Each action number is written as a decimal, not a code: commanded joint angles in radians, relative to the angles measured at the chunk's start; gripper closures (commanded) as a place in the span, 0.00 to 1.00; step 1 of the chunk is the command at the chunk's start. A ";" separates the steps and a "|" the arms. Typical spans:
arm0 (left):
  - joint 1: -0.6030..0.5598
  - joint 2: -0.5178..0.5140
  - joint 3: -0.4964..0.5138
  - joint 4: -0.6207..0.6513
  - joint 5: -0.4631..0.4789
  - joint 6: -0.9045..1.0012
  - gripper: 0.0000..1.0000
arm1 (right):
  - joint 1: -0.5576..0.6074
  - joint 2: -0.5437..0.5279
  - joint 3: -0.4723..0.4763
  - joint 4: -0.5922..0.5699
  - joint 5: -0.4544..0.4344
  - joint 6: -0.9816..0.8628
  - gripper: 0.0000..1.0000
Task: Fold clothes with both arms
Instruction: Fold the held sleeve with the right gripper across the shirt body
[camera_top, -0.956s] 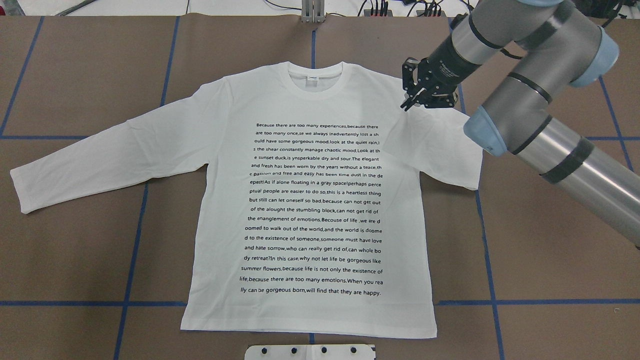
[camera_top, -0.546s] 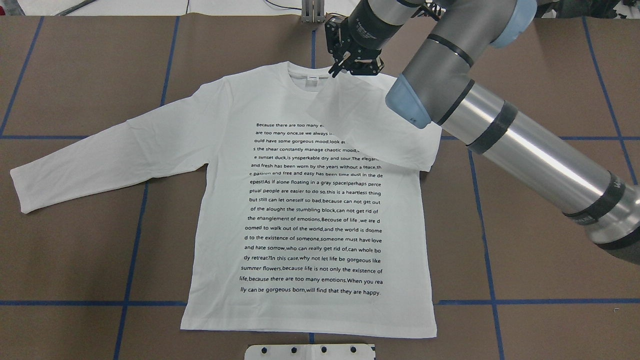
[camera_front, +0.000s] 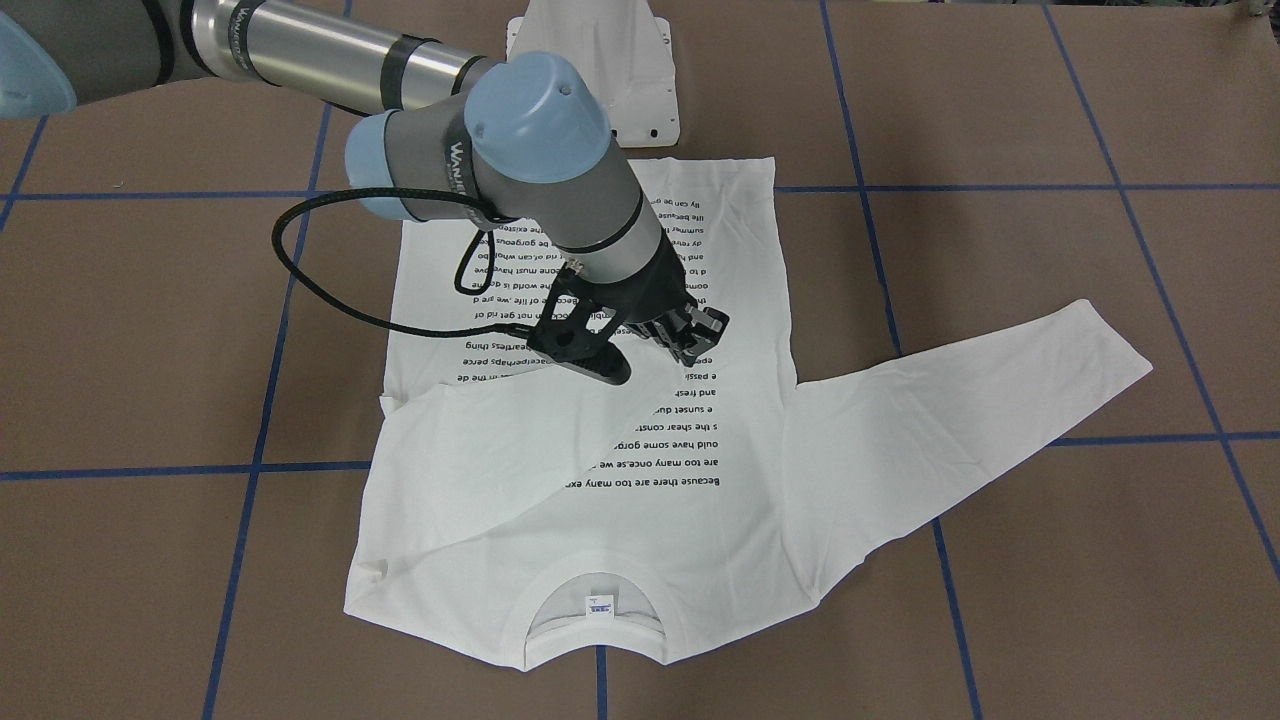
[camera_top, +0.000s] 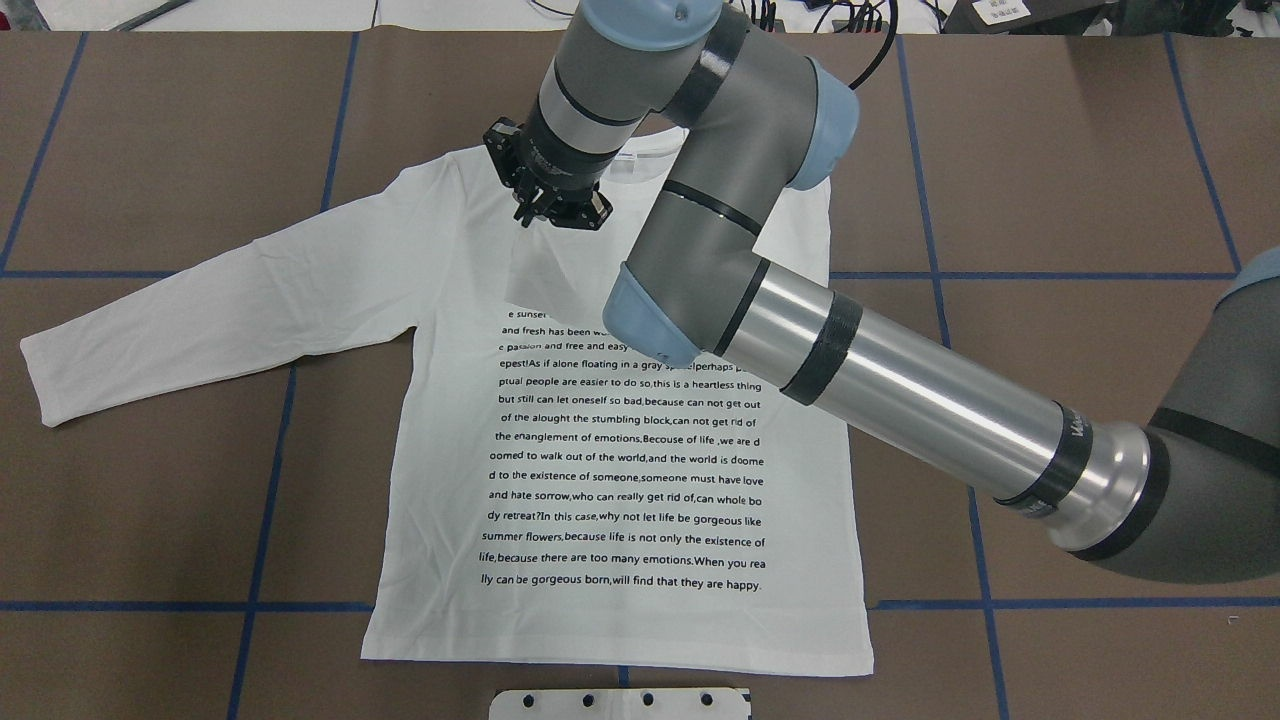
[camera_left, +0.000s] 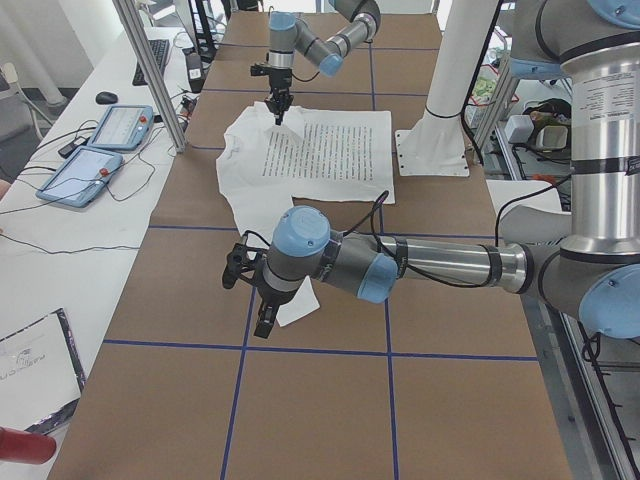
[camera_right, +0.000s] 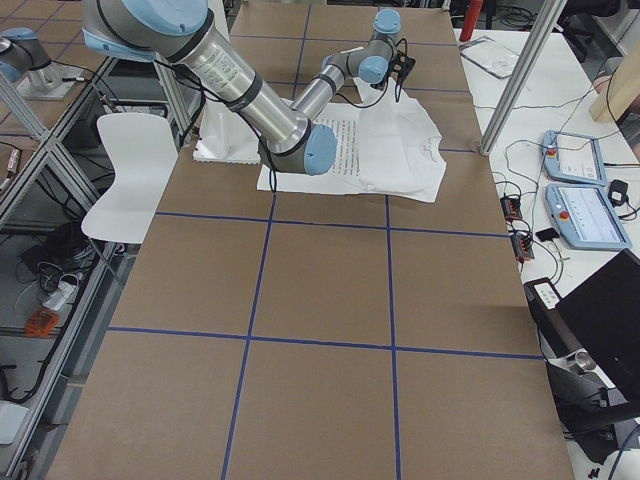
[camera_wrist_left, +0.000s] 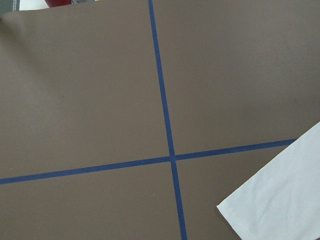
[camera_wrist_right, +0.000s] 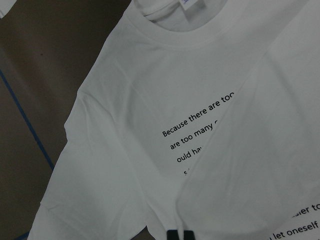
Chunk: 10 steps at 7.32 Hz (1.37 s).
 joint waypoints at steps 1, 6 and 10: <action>0.000 0.001 0.002 0.000 -0.001 0.000 0.00 | -0.057 0.019 -0.074 0.098 -0.074 0.006 1.00; 0.000 0.003 0.002 0.000 -0.002 0.000 0.00 | -0.092 0.068 -0.118 0.102 -0.143 0.008 1.00; 0.000 0.003 0.002 0.000 -0.002 0.000 0.00 | -0.115 0.072 -0.129 0.138 -0.178 0.009 1.00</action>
